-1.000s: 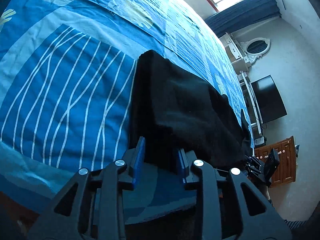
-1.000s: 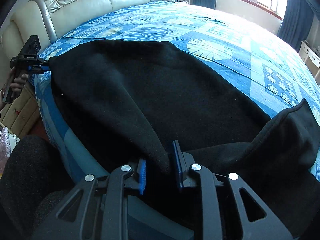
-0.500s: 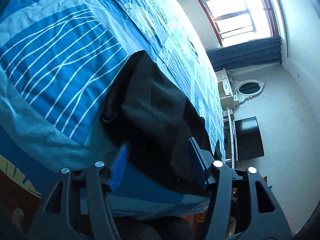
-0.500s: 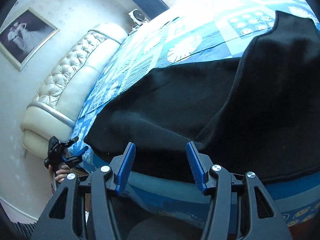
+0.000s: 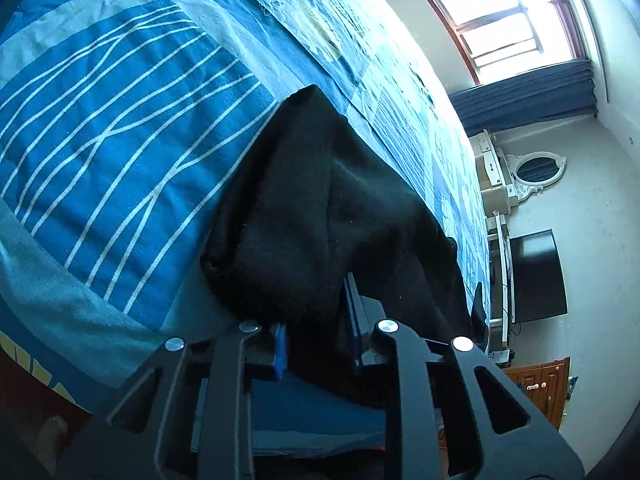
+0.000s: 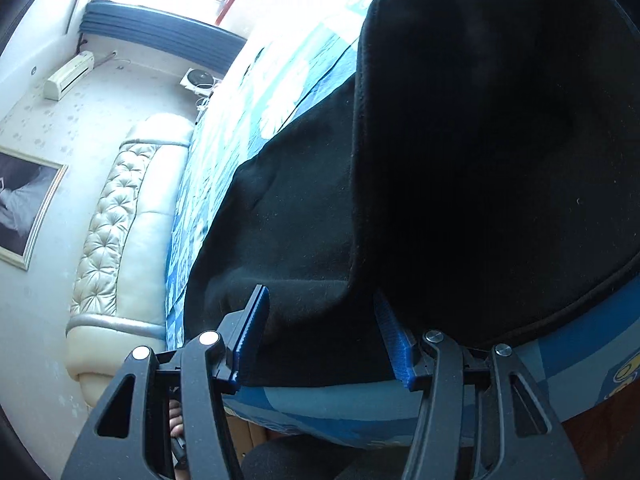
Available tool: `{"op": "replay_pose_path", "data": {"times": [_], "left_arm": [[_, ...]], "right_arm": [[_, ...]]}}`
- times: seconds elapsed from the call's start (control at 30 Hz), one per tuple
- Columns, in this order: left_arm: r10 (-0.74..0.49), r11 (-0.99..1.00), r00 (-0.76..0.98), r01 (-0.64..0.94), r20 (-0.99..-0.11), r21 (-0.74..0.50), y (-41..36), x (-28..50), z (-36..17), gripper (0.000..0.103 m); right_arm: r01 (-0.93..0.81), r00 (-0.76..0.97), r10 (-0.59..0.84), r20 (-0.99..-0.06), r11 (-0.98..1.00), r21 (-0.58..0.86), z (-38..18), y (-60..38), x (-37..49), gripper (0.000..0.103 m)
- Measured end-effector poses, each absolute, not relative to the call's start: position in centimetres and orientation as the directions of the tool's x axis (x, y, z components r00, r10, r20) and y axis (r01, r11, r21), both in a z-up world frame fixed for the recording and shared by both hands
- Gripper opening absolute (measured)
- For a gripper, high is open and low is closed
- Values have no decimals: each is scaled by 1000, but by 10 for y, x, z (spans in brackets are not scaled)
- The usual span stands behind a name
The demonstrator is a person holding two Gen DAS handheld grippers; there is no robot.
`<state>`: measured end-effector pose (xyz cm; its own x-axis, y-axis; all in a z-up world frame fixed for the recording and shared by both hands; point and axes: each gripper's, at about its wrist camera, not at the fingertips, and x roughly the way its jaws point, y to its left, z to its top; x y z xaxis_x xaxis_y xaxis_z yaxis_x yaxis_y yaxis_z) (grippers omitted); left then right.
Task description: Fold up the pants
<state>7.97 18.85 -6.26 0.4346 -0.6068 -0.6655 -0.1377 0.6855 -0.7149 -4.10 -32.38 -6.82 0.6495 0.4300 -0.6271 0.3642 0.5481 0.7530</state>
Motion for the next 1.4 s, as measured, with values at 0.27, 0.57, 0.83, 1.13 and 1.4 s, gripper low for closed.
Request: {"op": "replay_pose_path", "data": {"times": [0.27,0.57,0.83,1.13,1.4], "left_arm": [[-600,699,463,-94,-653,-709,201,77,-44,10],[-714,534,445,-154,-541,-831,232,68,-93,9],[-457,828,573,-5,-680,-560,225,32,-29,32],[-288,947,686,98,-668,-307,160,43,34,91],[-121,993,668,82,-734,-88,90,75,0,99]], "right_arm": [[334,668,391,-633,603,725,-59,-325,-54,16],[270,657,477,-584,575,773,-94,-335,-69,12],[275,640,365,-676,713,645,-38,-363,-98,43],[418,657,-32,-753,847,328,31,-457,15,64],[605,403,-245,-881,794,56,-8,-524,154,64]]}}
